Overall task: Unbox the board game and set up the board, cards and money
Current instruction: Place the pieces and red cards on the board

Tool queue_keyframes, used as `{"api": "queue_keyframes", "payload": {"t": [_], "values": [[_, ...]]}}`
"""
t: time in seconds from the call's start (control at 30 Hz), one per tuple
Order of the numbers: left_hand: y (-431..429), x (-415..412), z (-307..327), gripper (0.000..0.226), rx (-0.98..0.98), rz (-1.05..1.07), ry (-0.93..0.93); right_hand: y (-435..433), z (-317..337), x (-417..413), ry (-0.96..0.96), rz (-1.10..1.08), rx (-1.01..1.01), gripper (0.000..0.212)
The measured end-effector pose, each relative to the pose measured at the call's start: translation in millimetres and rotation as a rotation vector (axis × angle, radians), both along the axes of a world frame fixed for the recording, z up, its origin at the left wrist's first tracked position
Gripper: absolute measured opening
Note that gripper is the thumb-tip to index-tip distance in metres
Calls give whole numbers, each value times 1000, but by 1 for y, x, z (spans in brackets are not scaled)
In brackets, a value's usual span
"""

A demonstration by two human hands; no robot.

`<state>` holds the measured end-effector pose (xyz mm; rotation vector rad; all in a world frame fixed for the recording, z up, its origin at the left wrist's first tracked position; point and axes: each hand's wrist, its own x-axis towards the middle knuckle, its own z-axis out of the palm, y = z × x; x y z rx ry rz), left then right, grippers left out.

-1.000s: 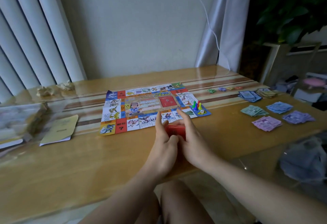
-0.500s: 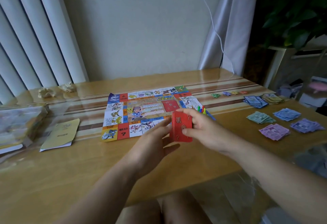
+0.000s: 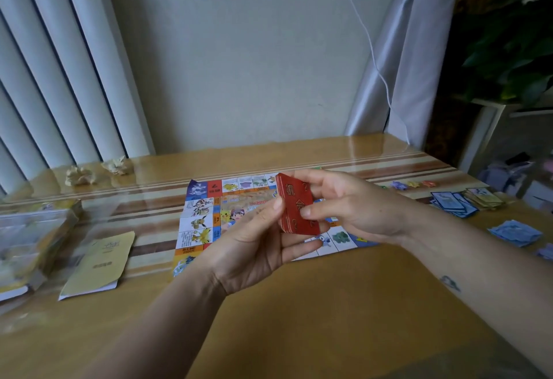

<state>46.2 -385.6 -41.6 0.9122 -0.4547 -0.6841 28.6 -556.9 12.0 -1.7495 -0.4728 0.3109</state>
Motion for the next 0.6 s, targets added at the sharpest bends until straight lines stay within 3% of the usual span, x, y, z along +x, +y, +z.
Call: {"api": "queue_keyframes", "payload": {"t": [0.13, 0.23, 0.3, 0.43, 0.53, 0.6], "values": [[-1, 11, 0, 76, -6, 43, 51, -2, -1, 13, -22, -31, -60, 43], [0, 20, -3, 67, 29, 46, 37, 0, 2, 18, -118, -129, -254, 43], [0, 26, -3, 58, 23, 72, 60, -1, 3, 21, -280, -200, -465, 54], [2, 33, 0, 40, 45, 125, 96, 1, 8, 24, -375, -92, -578, 85], [2, 37, 2, 62, 71, 66, 65, 3, 8, 28, -431, -89, -653, 91], [3, 40, 4, 63, 92, 38, 56, 4, 11, 31, -438, -99, -623, 86]]}}
